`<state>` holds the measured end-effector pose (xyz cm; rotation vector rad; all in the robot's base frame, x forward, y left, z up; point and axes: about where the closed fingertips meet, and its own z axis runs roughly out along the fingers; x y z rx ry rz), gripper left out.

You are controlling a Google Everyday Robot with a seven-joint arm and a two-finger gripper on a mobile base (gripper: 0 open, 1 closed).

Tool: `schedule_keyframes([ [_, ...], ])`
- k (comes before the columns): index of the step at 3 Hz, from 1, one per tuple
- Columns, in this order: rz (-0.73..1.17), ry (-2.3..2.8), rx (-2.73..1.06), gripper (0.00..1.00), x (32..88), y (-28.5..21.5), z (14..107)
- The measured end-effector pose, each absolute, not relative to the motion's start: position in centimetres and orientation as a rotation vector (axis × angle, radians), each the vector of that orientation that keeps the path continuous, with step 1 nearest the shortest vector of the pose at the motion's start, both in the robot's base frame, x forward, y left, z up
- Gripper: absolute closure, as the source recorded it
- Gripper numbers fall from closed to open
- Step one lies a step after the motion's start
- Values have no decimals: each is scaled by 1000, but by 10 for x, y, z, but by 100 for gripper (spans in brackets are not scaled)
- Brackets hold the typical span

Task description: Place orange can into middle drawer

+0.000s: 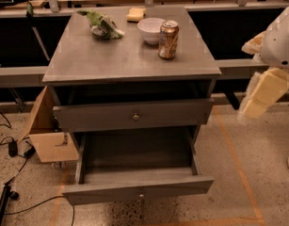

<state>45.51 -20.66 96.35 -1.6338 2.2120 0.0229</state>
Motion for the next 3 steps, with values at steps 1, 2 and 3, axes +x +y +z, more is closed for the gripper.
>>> schedule_keyframes([
  [1,262,2123,-1465,0,506,-190,930],
  [2,471,1982,-1285,0,575,-167,909],
  [3,546,1885,-1145,0,634,-164,904],
])
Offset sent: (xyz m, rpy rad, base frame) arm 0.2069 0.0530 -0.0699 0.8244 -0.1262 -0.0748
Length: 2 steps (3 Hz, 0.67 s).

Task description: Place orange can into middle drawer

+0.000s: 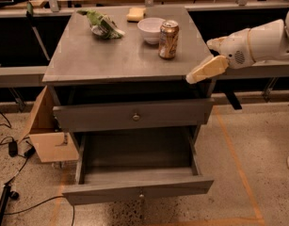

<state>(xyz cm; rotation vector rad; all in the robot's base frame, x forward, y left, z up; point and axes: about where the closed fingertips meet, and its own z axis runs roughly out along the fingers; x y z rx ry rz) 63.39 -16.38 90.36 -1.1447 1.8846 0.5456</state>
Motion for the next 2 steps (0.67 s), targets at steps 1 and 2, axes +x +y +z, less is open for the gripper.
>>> schedule_keyframes([
  [1,599,1817,-1016,0,679,-172,898],
  [2,605,1817,-1014,0,682,-172,895],
])
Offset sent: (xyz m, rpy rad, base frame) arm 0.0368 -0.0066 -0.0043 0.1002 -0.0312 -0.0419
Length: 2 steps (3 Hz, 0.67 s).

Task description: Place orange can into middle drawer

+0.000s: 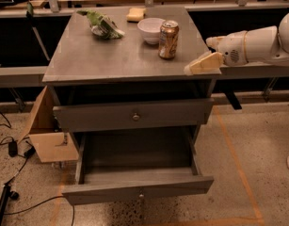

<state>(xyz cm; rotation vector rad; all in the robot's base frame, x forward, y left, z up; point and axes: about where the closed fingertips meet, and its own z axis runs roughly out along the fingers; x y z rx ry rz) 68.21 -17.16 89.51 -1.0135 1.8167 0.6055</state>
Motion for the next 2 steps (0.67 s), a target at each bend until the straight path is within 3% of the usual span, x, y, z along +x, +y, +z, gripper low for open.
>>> schedule_keyframes([
  [2,529,1791,-971,0,714,-189,894],
])
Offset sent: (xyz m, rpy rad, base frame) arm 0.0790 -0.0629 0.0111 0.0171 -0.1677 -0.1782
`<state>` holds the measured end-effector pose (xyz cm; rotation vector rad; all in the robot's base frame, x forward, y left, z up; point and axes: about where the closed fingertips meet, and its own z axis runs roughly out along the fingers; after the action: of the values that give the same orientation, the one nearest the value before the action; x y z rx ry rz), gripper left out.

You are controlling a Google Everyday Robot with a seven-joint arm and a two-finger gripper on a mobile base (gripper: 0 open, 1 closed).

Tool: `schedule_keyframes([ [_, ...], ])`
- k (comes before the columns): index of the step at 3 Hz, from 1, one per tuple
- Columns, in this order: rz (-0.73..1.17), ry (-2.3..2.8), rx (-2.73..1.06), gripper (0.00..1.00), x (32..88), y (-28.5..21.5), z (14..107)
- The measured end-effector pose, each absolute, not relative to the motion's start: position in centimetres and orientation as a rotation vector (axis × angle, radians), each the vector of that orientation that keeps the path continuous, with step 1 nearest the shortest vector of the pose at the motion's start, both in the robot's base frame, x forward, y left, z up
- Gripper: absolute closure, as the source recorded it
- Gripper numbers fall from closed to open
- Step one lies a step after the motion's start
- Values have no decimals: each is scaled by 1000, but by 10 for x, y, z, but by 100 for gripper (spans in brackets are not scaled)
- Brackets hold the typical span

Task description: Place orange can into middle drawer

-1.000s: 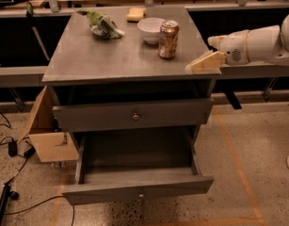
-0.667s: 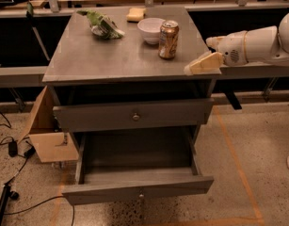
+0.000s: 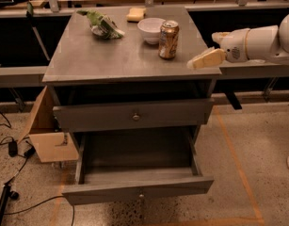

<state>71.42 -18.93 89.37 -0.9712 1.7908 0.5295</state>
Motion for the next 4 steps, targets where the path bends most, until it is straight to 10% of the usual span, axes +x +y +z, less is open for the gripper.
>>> schedule_keyframes([
  [4,513,1687,-795,0,812,-177,903],
])
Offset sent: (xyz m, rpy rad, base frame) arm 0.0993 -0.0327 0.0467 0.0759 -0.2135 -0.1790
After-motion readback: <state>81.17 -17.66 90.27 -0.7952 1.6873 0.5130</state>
